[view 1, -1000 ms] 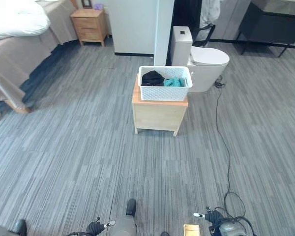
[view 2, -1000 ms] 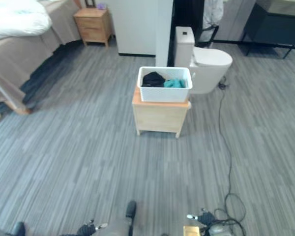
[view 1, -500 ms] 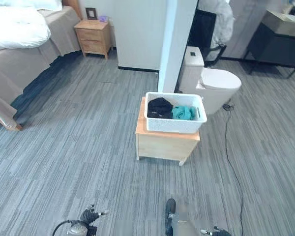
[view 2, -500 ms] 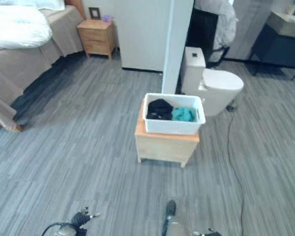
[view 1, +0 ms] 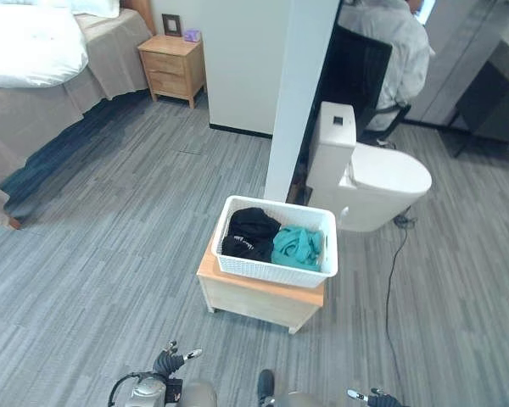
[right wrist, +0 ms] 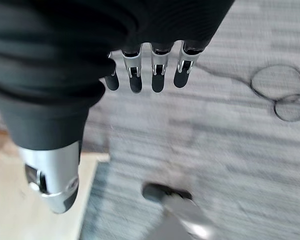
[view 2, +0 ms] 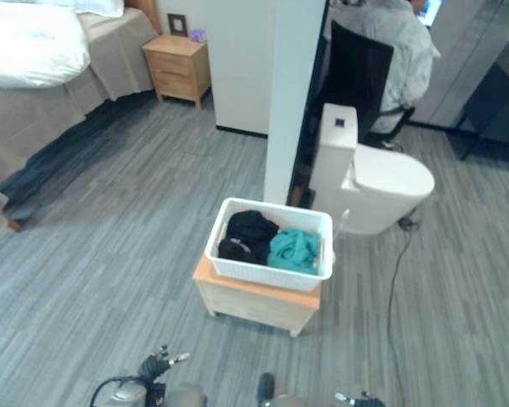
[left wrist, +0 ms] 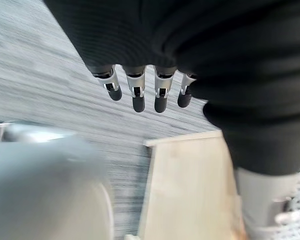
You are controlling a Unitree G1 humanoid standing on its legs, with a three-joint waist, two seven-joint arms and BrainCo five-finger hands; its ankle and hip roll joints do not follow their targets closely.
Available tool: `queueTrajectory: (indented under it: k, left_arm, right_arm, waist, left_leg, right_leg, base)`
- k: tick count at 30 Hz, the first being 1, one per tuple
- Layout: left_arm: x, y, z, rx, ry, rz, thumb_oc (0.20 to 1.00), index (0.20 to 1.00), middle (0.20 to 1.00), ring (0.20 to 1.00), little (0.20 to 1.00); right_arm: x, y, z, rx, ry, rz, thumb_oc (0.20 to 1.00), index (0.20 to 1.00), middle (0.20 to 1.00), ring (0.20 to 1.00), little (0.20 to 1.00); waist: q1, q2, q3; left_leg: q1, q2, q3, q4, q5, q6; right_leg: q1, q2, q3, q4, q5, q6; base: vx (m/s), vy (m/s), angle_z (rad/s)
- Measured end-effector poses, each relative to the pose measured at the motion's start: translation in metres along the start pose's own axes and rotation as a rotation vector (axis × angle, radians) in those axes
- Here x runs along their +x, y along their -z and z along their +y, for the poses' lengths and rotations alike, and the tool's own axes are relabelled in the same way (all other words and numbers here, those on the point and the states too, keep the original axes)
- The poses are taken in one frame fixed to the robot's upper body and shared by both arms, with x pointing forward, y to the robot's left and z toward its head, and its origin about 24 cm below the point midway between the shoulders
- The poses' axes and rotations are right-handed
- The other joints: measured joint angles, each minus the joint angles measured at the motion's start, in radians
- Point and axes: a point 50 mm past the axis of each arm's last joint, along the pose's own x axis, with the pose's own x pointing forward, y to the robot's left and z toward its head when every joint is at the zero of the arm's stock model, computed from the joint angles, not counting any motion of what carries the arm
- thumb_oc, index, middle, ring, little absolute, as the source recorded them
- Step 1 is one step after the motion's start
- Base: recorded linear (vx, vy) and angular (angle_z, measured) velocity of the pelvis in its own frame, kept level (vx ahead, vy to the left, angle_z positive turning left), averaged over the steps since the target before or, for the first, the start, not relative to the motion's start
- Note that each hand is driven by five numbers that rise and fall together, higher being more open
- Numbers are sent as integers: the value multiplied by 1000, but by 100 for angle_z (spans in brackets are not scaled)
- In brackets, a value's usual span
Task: Grab the laundry basket,head to the washer,open it,put in the laundry and shut it.
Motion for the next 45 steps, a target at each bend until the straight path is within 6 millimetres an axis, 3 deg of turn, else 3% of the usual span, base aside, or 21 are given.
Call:
queueTrajectory:
  k: [1, 2, 3, 7, 8, 14, 15, 18, 19, 22, 24, 26, 27, 28, 30, 32, 33, 35, 38, 42, 45]
  left_arm:
    - [1, -8, -1, 3, 11, -38, 1000, 1000, 1000, 1000, 1000]
    - [0, -10, -3, -10, 17, -56, 1000, 1000, 1000, 1000, 1000]
    - [0, -13, -7, -3, 32, -66, 1000, 1000, 1000, 1000, 1000]
    - [-2, -10, -13, 13, 58, -60, 1000, 1000, 1000, 1000, 1000]
    - [-1, -15, -14, 29, 73, -77, 1000, 1000, 1000, 1000, 1000]
    - [-11, -13, 7, 30, 45, -109, 1000, 1000, 1000, 1000, 1000]
    - [-24, -19, 20, -20, 14, -182, 1000, 1000, 1000, 1000, 1000]
    - [-41, -36, 35, -30, -17, -291, 1000, 1000, 1000, 1000, 1000]
    - [-59, -49, 49, 2, -63, -386, 1000, 1000, 1000, 1000, 1000]
    - [-70, -77, 68, 71, -131, -488, 1000, 1000, 1000, 1000, 1000]
    - [-75, -109, 72, 118, -126, -589, 1000, 1000, 1000, 1000, 1000]
    - [-73, -126, 69, 139, -108, -629, 1000, 1000, 1000, 1000, 1000]
    - [-69, -132, 66, 145, -97, -636, 1000, 1000, 1000, 1000, 1000]
    - [-56, -160, 52, 168, -49, -655, 1000, 1000, 1000, 1000, 1000]
    - [-51, -198, 36, 215, -9, -718, 1000, 1000, 1000, 1000, 1000]
    - [-51, -256, 4, 302, 58, -817, 1000, 1000, 1000, 1000, 1000]
    - [-50, -272, -8, 297, 86, -827, 1000, 1000, 1000, 1000, 1000]
    - [-45, -295, -26, 298, 118, -804, 1000, 1000, 1000, 1000, 1000]
    - [-43, -314, -36, 234, 99, -801, 1000, 1000, 1000, 1000, 1000]
    - [-44, -342, -21, 188, 11, -791, 1000, 1000, 1000, 1000, 1000]
    - [-44, -361, 9, 179, -128, -695, 1000, 1000, 1000, 1000, 1000]
  right_arm:
    - [-1, 6, -5, 6, 12, 10, 1000, 1000, 1000, 1000, 1000]
    - [-1, 5, -10, 9, 24, 8, 1000, 1000, 1000, 1000, 1000]
    - [-2, 8, -15, 6, 39, 17, 1000, 1000, 1000, 1000, 1000]
    - [-8, 39, -19, 9, 54, 125, 1000, 1000, 1000, 1000, 1000]
    - [-11, 55, -20, 39, 65, 176, 1000, 1000, 1000, 1000, 1000]
    - [-14, 63, -27, 316, 126, 187, 1000, 1000, 1000, 1000, 1000]
    - [-13, 50, -39, 474, 169, 104, 1000, 1000, 1000, 1000, 1000]
    - [-18, 20, -72, 478, 236, -78, 1000, 1000, 1000, 1000, 1000]
    - [-37, -18, -104, 378, 298, -294, 1000, 1000, 1000, 1000, 1000]
    - [-68, -61, -148, 249, 440, -499, 1000, 1000, 1000, 1000, 1000]
    - [-85, -90, -166, 155, 521, -580, 1000, 1000, 1000, 1000, 1000]
    - [-89, -108, -170, 149, 548, -626, 1000, 1000, 1000, 1000, 1000]
    - [-89, -116, -170, 142, 551, -639, 1000, 1000, 1000, 1000, 1000]
    - [-90, -145, -162, 107, 532, -693, 1000, 1000, 1000, 1000, 1000]
    - [-94, -187, -149, 78, 485, -782, 1000, 1000, 1000, 1000, 1000]
    - [-105, -243, -129, -24, 428, -872, 1000, 1000, 1000, 1000, 1000]
    - [-110, -265, -117, -61, 397, -910, 1000, 1000, 1000, 1000, 1000]
    - [-126, -302, -99, -110, 357, -982, 1000, 1000, 1000, 1000, 1000]
    - [-156, -349, -86, -122, 338, -1073, 1000, 1000, 1000, 1000, 1000]
    - [-157, -361, -82, -107, 323, -1040, 1000, 1000, 1000, 1000, 1000]
    - [-160, -369, -74, -77, 286, -1046, 1000, 1000, 1000, 1000, 1000]
  waist:
    - [0, -2, -5]
    - [11, 18, -6]
    - [14, 51, -1]
    - [-9, 92, -31]
    - [-23, 108, -43]
    - [-14, 93, -71]
    - [-23, 97, -73]
    - [-30, 121, -75]
    - [-36, 144, -80]
    - [-36, 176, -94]
    - [-34, 180, -95]
    - [-34, 179, -95]
    - [-34, 178, -93]
    - [-34, 176, -92]
    - [-36, 174, -73]
    - [-39, 168, 2]
    - [-40, 165, 32]
    - [-42, 156, 93]
    - [-45, 152, 192]
    - [-36, 139, 218]
    - [-53, 115, 234]
  left_leg:
    - [8, 3, 24, -182, 22, -12]
    - [9, 6, 25, -264, 43, -27]
    - [15, 9, 46, -285, 71, -20]
    - [129, -12, 39, -313, 69, 6]
    - [199, -18, 45, -409, 56, 40]
    - [335, -67, 97, -570, 77, 80]
    - [338, -72, 108, -570, 70, 89]
    - [348, -77, 127, -575, 62, 100]
    - [347, -76, 145, -576, 57, 104]
    - [351, -75, 152, -577, 52, 105]
    - [341, -67, 151, -577, 55, 102]
    - [327, -62, 151, -576, 58, 98]
    - [324, -60, 151, -576, 60, 95]
    - [286, -54, 151, -572, 72, 87]
    - [221, -44, 150, -572, 103, 83]
    - [149, -33, 149, -571, 143, 78]
    - [121, -28, 150, -568, 154, 75]
    - [76, -22, 149, -557, 169, 67]
    - [37, -18, 143, -549, 185, 59]
    - [13, -14, 124, -552, 190, 55]
    - [12, -14, 124, -556, 190, 55]
  right_leg:
    - [17, 7, -4, -26, 10, 2]
    - [23, 22, -1, -31, 15, 0]
    - [55, 38, 7, -43, 15, -2]
    - [122, 41, 25, -32, -35, 36]
    - [134, 27, 27, -25, -55, 58]
    - [171, -37, 85, -17, -103, 110]
    - [170, -44, 96, -21, -106, 114]
    - [177, -50, 111, -35, -104, 118]
    - [169, -52, 129, -40, -101, 122]
    - [170, -51, 137, -39, -101, 123]
    - [160, -43, 136, -33, -97, 119]
    - [146, -37, 137, -33, -91, 119]
    - [142, -35, 137, -33, -89, 118]
    - [102, -28, 137, -33, -78, 113]
    - [41, -19, 137, -33, -50, 112]
    - [-32, -7, 135, -32, -14, 112]
    - [-60, -2, 136, -32, -5, 115]
    - [-101, 4, 136, -33, 14, 113]
    - [-135, 11, 135, -32, 33, 108]
    - [-153, 16, 113, -32, 34, 106]
    - [-154, 17, 112, -32, 33, 106]
  base:
    - [206, 36, -29]
    - [179, 36, -47]
    - [211, 46, -48]
    - [189, 53, -6]
    - [170, 58, 3]
    - [99, 42, -23]
    - [67, 51, -18]
    - [48, 51, -19]
    - [57, 39, -37]
    - [22, 31, -14]
    - [-25, 11, 0]
    - [-86, 10, -1]
    - [-233, -9, -2]
    - [-307, -11, -3]
    - [-311, -20, -3]
    - [-353, -30, -3]
    - [-263, -26, -4]
    - [-164, -12, -4]
    - [-125, 1, 4]
    - [-85, -6, 13]
    - [-48, -32, 2]
